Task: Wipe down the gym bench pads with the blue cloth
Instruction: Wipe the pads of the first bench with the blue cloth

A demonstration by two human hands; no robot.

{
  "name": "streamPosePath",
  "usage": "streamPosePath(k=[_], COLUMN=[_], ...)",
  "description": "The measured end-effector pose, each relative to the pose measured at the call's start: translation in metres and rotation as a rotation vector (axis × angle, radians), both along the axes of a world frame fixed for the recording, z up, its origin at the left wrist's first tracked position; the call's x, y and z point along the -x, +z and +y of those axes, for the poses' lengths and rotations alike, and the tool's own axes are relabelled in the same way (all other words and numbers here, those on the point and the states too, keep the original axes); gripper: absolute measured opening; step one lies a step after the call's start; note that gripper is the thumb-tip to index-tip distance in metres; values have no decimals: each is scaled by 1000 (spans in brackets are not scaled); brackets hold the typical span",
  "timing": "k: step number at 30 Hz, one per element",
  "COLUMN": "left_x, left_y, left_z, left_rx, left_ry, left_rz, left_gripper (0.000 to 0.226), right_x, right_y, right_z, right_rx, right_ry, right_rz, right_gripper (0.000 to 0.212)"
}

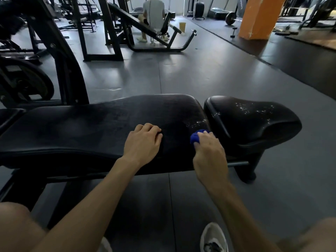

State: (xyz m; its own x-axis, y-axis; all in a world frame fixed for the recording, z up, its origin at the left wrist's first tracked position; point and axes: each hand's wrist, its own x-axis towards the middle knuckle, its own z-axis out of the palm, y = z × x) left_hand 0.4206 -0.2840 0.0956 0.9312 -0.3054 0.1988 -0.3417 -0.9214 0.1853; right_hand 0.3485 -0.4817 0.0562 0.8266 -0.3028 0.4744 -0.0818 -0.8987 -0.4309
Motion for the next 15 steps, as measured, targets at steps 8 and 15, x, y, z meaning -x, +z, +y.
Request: streamPosePath(k=[8, 15], left_x=[-39, -49], left_y=[8, -8], left_z=[-8, -9], left_rx=[53, 3], left_ry=[-33, -26], left_rz=[-33, 99], left_gripper=[32, 55], right_x=[-23, -33], right_y=[19, 27], right_z=[30, -2], right_rx=[90, -54], right_ry=[354, -22], right_rz=[128, 217], right_gripper=[46, 48])
